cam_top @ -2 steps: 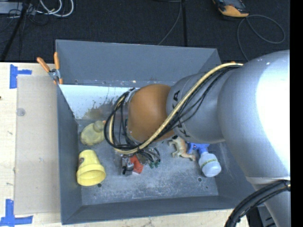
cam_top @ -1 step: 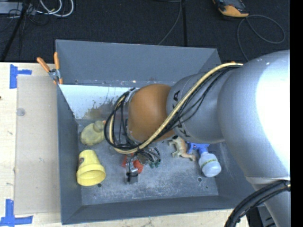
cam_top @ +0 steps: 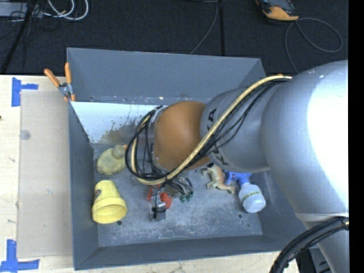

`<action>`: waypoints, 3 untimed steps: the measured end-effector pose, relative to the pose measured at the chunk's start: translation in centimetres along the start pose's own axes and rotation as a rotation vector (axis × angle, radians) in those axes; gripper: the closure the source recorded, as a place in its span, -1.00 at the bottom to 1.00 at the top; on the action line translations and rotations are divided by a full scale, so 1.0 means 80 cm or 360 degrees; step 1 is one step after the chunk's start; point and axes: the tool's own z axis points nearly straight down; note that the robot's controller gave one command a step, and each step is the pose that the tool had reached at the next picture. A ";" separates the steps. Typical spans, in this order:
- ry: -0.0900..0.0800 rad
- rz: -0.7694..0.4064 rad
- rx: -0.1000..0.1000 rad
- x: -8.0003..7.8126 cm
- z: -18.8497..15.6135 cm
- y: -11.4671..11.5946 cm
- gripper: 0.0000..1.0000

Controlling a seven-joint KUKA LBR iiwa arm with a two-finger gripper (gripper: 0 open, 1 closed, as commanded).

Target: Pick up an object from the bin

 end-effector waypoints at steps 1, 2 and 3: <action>0.0004 -0.0096 -0.0005 0.011 -0.013 -0.027 -1.00; 0.0001 -0.0383 0.0000 0.034 -0.018 -0.065 -1.00; 0.0001 -0.0070 -0.0007 -0.007 -0.012 -0.105 1.00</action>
Offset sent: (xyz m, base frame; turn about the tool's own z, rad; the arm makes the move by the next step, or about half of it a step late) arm -0.0151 -0.0765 0.0152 -0.3063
